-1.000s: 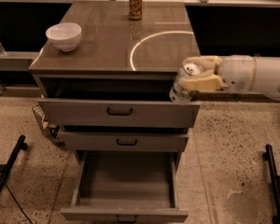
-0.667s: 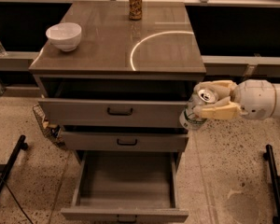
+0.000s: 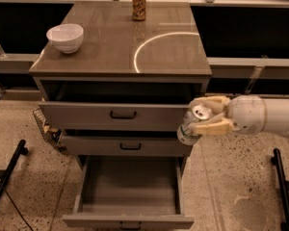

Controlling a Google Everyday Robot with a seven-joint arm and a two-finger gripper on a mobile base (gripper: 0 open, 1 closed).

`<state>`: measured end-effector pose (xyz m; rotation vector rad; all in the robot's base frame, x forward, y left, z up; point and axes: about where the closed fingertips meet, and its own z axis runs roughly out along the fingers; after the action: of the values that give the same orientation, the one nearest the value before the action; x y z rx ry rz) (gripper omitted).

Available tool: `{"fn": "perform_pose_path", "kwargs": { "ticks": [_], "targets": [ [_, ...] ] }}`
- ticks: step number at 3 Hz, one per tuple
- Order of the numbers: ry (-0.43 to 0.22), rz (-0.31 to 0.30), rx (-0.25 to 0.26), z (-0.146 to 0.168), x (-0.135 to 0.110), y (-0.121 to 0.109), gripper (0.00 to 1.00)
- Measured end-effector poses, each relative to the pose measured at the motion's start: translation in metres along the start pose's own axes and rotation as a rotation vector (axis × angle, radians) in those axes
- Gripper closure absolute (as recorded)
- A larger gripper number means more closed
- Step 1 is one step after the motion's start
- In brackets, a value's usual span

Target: Place 7up can into bottom drawer

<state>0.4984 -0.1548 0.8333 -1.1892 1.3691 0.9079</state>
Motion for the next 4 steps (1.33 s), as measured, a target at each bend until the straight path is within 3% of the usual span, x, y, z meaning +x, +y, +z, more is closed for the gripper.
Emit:
{"fn": "perform_pose_path", "kwargs": {
  "ticks": [1, 2, 3, 4],
  "targets": [
    [0.055, -0.081, -0.067, 0.053, 0.086, 0.029, 1.0],
    [0.077, -0.105, -0.107, 0.077, 0.133, 0.044, 1.0],
    [0.078, -0.104, -0.109, 0.078, 0.134, 0.044, 1.0],
    [0.111, -0.059, -0.113, 0.091, 0.178, 0.049, 1.0]
  ]
}}
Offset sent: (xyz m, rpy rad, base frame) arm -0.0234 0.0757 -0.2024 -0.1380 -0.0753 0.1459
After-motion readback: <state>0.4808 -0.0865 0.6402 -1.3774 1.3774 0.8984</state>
